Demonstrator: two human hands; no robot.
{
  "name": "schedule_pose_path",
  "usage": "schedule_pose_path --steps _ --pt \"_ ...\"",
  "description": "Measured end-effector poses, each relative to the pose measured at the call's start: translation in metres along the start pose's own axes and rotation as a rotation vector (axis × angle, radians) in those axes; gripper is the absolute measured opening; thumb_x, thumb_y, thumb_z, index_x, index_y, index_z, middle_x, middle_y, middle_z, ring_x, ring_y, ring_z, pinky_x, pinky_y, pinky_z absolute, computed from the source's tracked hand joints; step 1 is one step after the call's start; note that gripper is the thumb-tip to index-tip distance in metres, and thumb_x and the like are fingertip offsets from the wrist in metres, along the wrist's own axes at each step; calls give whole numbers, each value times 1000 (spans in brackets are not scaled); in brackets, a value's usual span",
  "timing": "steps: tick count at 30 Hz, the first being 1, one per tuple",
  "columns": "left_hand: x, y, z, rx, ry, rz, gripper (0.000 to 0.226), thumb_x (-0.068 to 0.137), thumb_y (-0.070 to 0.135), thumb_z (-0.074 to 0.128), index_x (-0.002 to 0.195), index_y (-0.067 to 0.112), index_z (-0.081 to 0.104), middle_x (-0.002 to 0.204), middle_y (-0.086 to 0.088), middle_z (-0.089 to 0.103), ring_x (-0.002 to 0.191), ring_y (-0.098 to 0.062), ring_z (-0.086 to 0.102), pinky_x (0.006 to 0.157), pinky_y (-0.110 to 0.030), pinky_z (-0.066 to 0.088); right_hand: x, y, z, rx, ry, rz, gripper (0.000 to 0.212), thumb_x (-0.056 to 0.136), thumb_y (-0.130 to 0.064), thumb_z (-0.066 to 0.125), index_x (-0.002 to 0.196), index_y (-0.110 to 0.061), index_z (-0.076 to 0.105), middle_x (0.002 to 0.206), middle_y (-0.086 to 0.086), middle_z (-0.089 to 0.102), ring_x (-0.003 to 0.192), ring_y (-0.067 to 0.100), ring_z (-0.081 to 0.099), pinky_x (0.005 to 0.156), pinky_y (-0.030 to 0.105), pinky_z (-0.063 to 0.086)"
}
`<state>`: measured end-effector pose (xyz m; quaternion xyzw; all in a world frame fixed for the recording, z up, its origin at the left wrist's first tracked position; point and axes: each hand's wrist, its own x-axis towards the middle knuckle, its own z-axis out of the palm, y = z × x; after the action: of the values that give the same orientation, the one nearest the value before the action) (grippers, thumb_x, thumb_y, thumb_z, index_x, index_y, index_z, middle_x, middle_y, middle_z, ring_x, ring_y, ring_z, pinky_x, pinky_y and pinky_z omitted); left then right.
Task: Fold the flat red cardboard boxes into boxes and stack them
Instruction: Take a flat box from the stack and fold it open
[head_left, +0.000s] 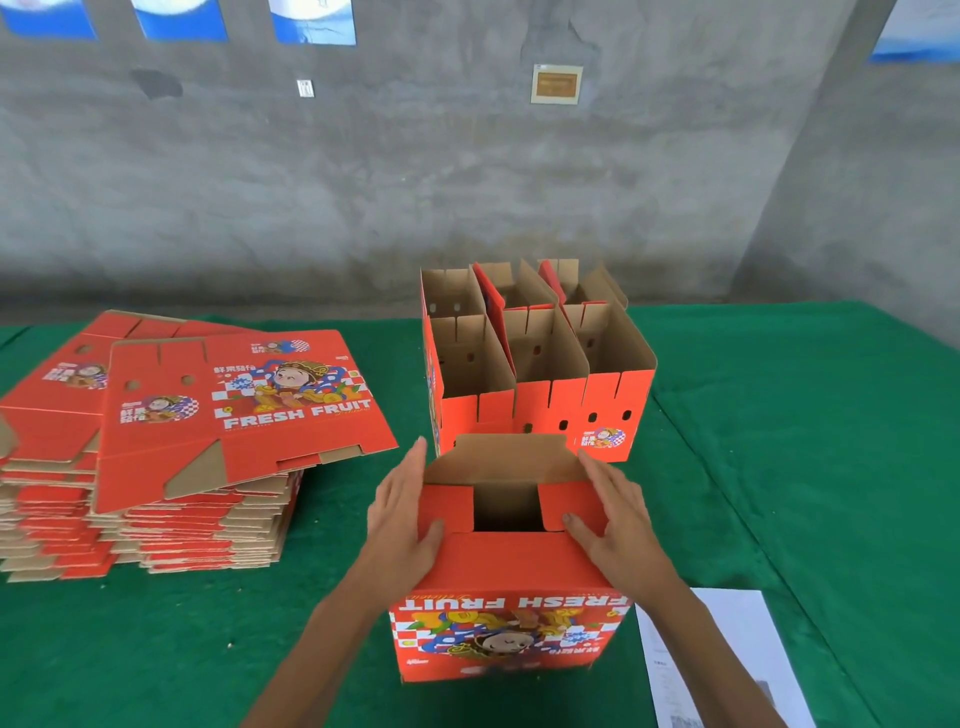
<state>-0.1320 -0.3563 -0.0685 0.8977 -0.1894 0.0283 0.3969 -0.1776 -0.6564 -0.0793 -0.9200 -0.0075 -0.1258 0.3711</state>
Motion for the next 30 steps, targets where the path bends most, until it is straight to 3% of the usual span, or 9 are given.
schedule_pose_path --steps 3,6,8,10,13,17,23,27,30 --pt "1 -1 0 -34 -25 43 87 98 5 55 151 63 19 158 32 25 151 -5 13 123 -47 15 -2 0 -1 43 77 -15 64 93 -27 73 145 -49 43 143 -25 44 132 5 34 114 47 36" --pt "-3 -6 4 -143 -13 13 59 102 1 44 121 55 55 154 27 29 152 -7 12 126 -48 16 -4 -2 2 105 119 -14 35 93 -13 70 117 -39 67 142 -21 50 136 5 35 117 50 34" --pt "-6 -6 4 -183 -46 -76 39 109 19 39 116 50 61 161 24 23 155 -6 4 127 -44 11 -6 -5 3 179 89 36 25 97 -14 64 106 -36 72 150 -19 44 142 7 33 121 45 28" --pt "-6 -4 5 -132 -97 -129 24 106 52 41 126 50 55 164 22 20 155 -8 8 126 -49 16 -8 -11 0 214 10 138 12 94 -42 68 106 -41 67 155 -23 35 144 5 34 117 37 30" --pt "-5 4 7 96 -184 -172 75 85 85 49 149 51 29 166 21 7 148 -19 29 117 -50 38 -10 -14 0 83 -115 237 64 71 -79 71 121 -47 47 159 -28 16 133 3 41 106 36 40" --pt "2 9 6 143 -193 -249 98 78 84 59 155 40 20 156 16 14 127 -19 51 104 -43 52 -10 -15 1 14 -144 293 108 67 -86 69 151 -40 20 161 -19 15 131 11 46 107 42 46" --pt "7 27 18 434 -137 -332 83 75 77 71 140 40 35 139 2 29 117 -28 55 93 -48 55 -8 -22 6 -265 -135 330 119 69 -82 70 158 -30 11 155 0 24 130 27 53 100 48 51" --pt "1 21 18 421 -62 -299 63 94 78 35 144 40 36 149 1 29 122 -30 54 94 -50 54 -12 -27 6 -261 -142 346 125 67 -89 65 159 -29 7 158 -1 24 135 27 50 103 50 48" --pt "1 22 21 323 -57 -328 66 99 72 26 154 36 28 168 1 11 135 -34 49 103 -55 48 -15 -23 0 -63 -145 438 114 73 -98 41 161 -31 11 165 -3 26 145 24 42 113 49 36"
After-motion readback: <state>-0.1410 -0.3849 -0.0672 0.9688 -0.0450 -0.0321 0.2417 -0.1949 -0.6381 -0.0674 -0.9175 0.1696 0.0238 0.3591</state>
